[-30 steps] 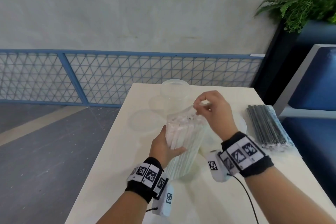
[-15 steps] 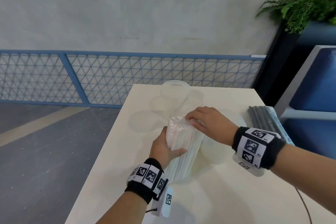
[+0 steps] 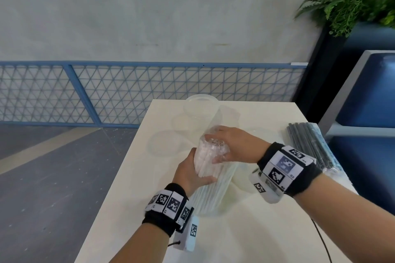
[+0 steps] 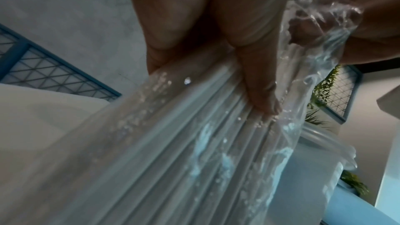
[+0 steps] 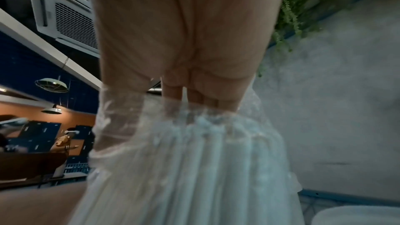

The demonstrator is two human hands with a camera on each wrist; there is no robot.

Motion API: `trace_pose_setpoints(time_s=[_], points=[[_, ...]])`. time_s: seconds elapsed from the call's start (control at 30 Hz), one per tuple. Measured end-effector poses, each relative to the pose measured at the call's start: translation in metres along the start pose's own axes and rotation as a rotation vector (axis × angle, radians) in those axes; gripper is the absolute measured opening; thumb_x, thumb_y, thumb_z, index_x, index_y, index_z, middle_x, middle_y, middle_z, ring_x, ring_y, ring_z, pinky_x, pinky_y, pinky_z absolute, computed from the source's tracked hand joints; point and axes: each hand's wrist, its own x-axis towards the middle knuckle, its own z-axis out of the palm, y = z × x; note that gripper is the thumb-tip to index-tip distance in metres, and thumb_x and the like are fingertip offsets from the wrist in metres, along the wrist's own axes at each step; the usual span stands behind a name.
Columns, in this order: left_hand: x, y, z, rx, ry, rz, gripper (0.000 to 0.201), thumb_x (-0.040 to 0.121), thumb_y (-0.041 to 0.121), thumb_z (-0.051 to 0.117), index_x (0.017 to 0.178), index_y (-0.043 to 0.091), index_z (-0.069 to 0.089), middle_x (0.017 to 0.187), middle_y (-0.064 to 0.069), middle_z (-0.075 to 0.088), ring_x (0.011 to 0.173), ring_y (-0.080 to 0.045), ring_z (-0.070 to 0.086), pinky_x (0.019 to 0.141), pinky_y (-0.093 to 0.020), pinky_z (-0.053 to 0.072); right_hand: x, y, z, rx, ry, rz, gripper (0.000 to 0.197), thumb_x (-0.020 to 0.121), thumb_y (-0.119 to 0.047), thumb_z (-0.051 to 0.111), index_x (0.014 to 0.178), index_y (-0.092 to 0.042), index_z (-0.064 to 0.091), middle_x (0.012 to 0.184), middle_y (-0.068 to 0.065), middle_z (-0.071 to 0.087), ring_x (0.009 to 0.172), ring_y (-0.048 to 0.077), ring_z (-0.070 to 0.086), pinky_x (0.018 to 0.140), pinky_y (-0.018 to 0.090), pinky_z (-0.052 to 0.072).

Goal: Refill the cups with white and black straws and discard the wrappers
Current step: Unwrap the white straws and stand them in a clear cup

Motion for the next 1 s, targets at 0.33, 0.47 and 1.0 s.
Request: trace_pose_setpoints(time_s=[0.33, 0.47, 1.0], points=[[-0.001, -0.002, -0.003, -0.168, -0.113, -0.021, 0.081, 0.049, 0.026, 0.090, 0.119, 0.025, 0.050, 0.108, 0.011, 0.064, 0.104, -0.002, 0.060, 0.084, -0.015, 0.047, 0.008, -0.012, 0.025, -0.328, -0.005, 0.032, 0.055, 0.083, -0.051, 0.057, 0.123, -0.015, 0.048, 0.112, 0.003, 0.061, 0.105, 0.023, 0.054, 0.080, 0.027, 0.032], [0.000, 0.000, 0.000, -0.173, -0.024, -0.023, 0.056, 0.057, 0.012, 0.088, 0.104, 0.021, 0.059, 0.089, 0.013, 0.066, 0.087, -0.001, 0.063, 0.083, -0.021, 0.051, 0.011, -0.012, 0.033, -0.309, 0.084, 0.000, 0.039, 0.089, -0.029, 0.056, 0.124, -0.012, 0.051, 0.110, 0.006, 0.064, 0.103, 0.026, 0.058, 0.079, 0.027, 0.031], [-0.009, 0.004, -0.006, -0.168, -0.026, -0.001, 0.045, 0.071, 0.035, 0.077, 0.111, 0.023, 0.060, 0.103, 0.010, 0.069, 0.096, -0.004, 0.064, 0.078, -0.015, 0.049, -0.003, 0.008, -0.013, 0.368, 0.496, 0.188, 0.033, 0.074, -0.028, 0.076, 0.105, -0.024, 0.064, 0.091, 0.001, 0.071, 0.067, 0.005, 0.056, 0.070, 0.022, 0.046]])
